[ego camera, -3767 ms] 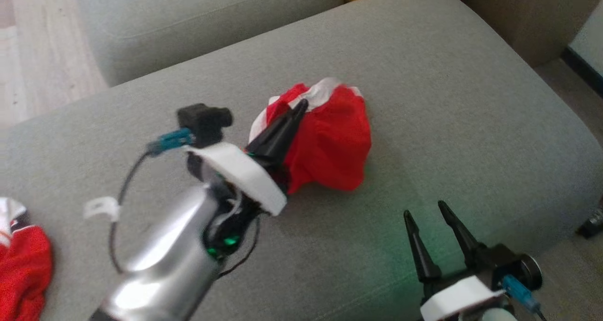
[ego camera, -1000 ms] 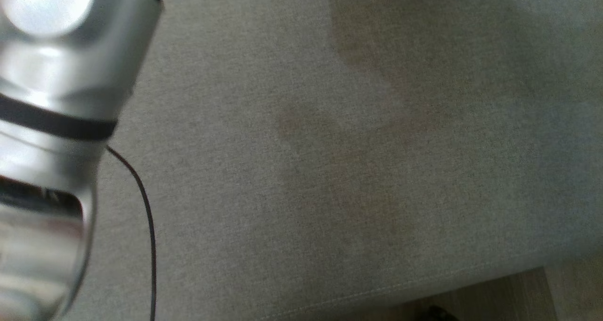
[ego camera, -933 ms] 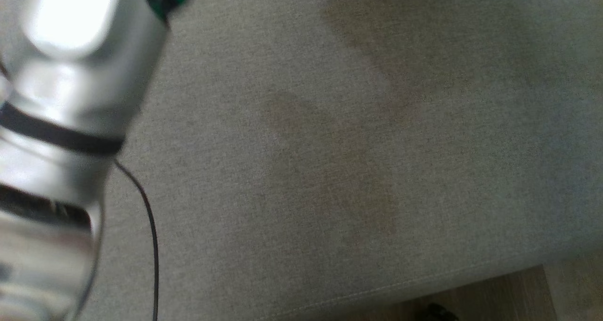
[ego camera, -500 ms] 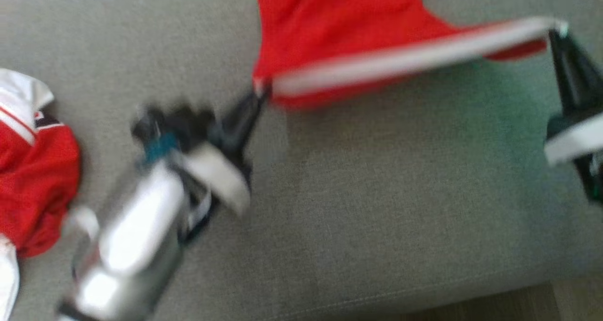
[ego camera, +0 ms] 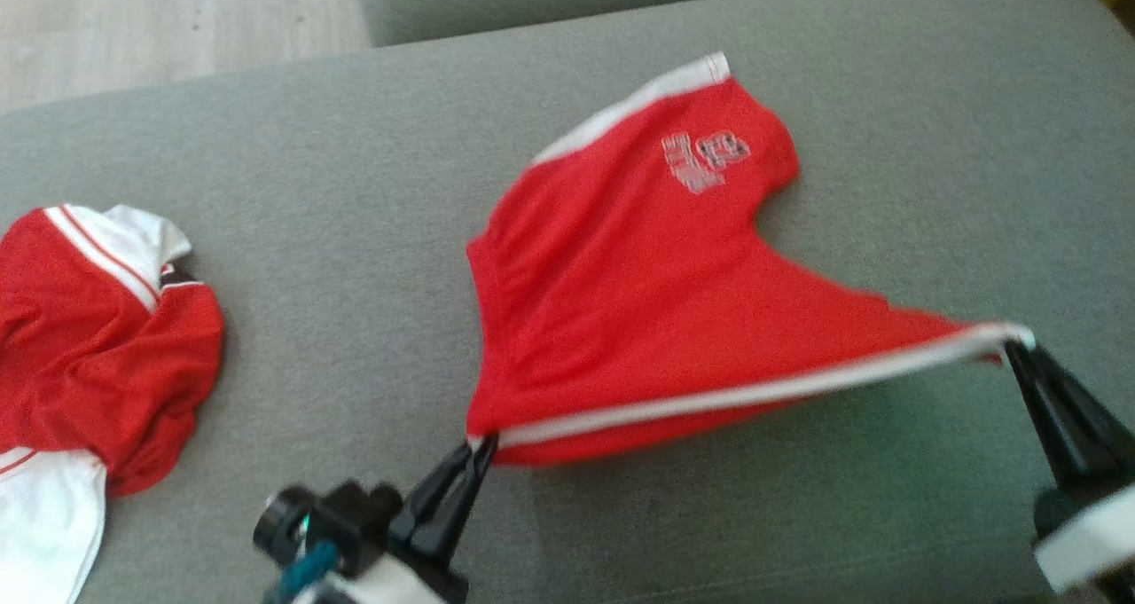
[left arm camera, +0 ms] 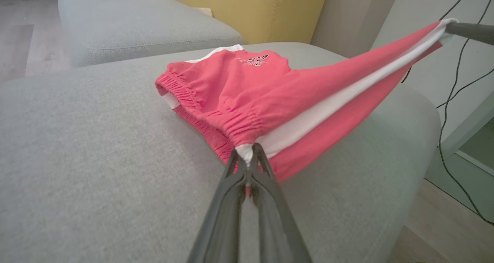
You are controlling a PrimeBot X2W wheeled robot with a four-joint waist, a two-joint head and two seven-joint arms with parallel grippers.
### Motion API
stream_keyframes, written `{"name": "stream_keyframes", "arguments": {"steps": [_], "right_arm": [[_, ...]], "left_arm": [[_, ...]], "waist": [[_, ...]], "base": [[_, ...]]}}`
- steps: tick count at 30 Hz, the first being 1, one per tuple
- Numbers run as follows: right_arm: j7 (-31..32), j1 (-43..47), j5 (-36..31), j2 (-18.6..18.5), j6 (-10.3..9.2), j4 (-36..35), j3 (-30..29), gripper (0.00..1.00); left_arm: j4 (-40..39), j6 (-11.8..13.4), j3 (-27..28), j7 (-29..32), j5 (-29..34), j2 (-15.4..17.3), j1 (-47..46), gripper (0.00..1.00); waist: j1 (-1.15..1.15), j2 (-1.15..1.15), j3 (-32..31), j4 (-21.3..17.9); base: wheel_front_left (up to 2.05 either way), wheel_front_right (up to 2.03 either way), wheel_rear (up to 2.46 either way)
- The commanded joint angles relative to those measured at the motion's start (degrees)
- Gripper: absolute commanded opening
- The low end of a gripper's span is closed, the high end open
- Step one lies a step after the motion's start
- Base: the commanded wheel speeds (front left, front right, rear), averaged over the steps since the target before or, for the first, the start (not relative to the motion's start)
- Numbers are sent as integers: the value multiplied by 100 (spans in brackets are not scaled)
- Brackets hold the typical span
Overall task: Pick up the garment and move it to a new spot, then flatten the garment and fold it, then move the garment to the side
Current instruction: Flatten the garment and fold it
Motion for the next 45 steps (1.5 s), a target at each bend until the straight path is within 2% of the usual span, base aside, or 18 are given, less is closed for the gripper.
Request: {"name": "stream_keyframes", "arguments": {"steps": [1, 5, 9, 15, 19, 24, 29, 35, 45], "right_arm": [[118, 136, -36, -174, 43, -372, -136, 0], [563, 738, -129, -143, 43, -1059, -410, 0], [811, 721, -188, -179, 43, -1367, -528, 0], [1009, -119, -42, -431, 43, -1044, -311, 0], [1304, -1176, 254, -902, 43, -492, 10, 0], [1726, -2664, 656, -1583, 43, 201, 709, 0], [2042, -4047, 930, -2060, 43, 925, 1860, 0], [2161, -5424, 1219, -2132, 43, 1944, 3005, 0], [1474, -6524, 1576, -1941, 43, 3292, 4104, 0]], "left_arm": [[-254, 43, 278, -29, 57, 147, -25, 0], [-535, 30, 334, -29, 59, 230, 329, 0], [-697, -33, 361, -29, -96, 142, 246, 0], [-527, -134, 232, 50, -340, -73, -539, 0], [-188, -175, 167, 244, -619, -268, -1438, 0], [434, -194, 137, 473, -904, -369, -2471, 0], [1132, -199, 23, 620, -1119, -457, -3222, 0], [1801, -201, -390, 547, -1475, -516, -3926, 0], [2611, -201, -709, 161, -1642, -622, -4480, 0]], "waist": [[0, 0, -52, 101], [0, 0, -53, 243], [0, 0, 30, 391], [0, 0, 308, 533], [0, 0, 670, 643], [0, 0, 1075, 758], [0, 0, 1353, 883], [0, 0, 1586, 1091], [0, 0, 1736, 1283]], "base": [[0, 0, 0], [0, 0, 0], [0, 0, 0], [0, 0, 0], [0, 0, 0], [0, 0, 0], [0, 0, 0], [0, 0, 0], [0, 0, 0]]}}
